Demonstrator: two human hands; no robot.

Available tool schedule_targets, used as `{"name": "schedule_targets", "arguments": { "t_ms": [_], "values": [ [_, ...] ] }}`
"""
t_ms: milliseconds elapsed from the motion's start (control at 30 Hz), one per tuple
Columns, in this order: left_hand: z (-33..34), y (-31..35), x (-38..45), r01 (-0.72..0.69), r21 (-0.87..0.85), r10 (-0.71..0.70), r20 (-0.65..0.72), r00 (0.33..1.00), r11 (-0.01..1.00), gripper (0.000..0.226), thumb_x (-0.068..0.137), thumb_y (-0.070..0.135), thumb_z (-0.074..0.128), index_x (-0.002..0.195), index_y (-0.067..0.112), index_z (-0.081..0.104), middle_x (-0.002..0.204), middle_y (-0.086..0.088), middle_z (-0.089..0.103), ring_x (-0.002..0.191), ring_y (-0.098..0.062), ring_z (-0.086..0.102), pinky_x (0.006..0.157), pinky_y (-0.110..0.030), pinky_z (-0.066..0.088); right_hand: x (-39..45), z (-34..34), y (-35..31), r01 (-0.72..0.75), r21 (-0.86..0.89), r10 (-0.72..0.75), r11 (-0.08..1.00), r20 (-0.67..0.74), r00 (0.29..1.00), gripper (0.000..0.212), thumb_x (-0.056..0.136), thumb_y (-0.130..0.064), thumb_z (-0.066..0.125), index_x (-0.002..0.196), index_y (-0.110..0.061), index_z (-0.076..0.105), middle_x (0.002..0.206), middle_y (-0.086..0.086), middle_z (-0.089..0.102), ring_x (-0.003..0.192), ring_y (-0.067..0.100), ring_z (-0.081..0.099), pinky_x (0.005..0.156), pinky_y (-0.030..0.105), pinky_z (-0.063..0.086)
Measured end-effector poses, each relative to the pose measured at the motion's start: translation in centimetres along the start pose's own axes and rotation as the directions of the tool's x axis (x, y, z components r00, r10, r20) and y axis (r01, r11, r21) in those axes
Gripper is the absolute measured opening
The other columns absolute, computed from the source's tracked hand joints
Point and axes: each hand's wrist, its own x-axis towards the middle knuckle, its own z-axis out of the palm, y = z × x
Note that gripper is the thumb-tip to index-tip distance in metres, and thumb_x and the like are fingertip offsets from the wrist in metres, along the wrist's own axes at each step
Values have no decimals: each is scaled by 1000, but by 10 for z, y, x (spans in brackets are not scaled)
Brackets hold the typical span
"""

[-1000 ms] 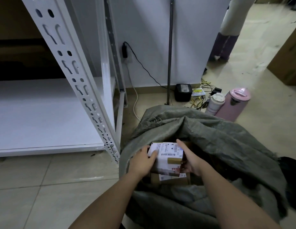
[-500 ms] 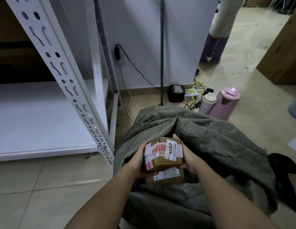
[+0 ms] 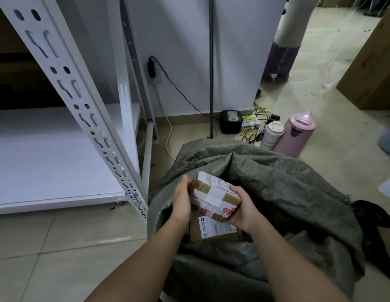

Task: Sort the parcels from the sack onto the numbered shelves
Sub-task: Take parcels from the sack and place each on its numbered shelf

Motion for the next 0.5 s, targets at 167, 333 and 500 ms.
{"name": "schedule_targets", "arguments": {
  "t_ms": [167, 333, 500],
  "values": [
    [-1, 7, -5, 167, -21, -161, 171, 972, 986, 40, 99, 43, 36, 100, 16, 65, 94, -9, 71, 81, -18, 66, 59, -21, 53, 2, -11, 3, 18, 180, -25, 983, 38, 999, 44, 94, -35, 45, 127, -9, 58, 123, 23, 63, 110, 38, 58, 85, 47, 50],
    [-4, 8, -2, 238, 17, -234, 273, 933, 971, 38, 98, 32, 40, 92, 10, 70, 88, -10, 74, 85, -25, 65, 78, -34, 51, 8, -17, 2, 74, 4, -74, 997, 4, 997, 44, 98, -29, 34, 127, -7, 59, 118, 21, 66, 108, 33, 61, 91, 43, 48],
    [1, 12, 1, 132, 36, -137, 269, 953, 991, 34, 97, 17, 41, 127, 25, 53, 112, -10, 67, 93, -20, 66, 73, -31, 53, 27, -20, 2, 93, -198, -120, 976, -132, 984, 39, 98, -43, 45, 132, -26, 56, 122, 9, 65, 111, 28, 62, 88, 46, 53]
  ]
}}
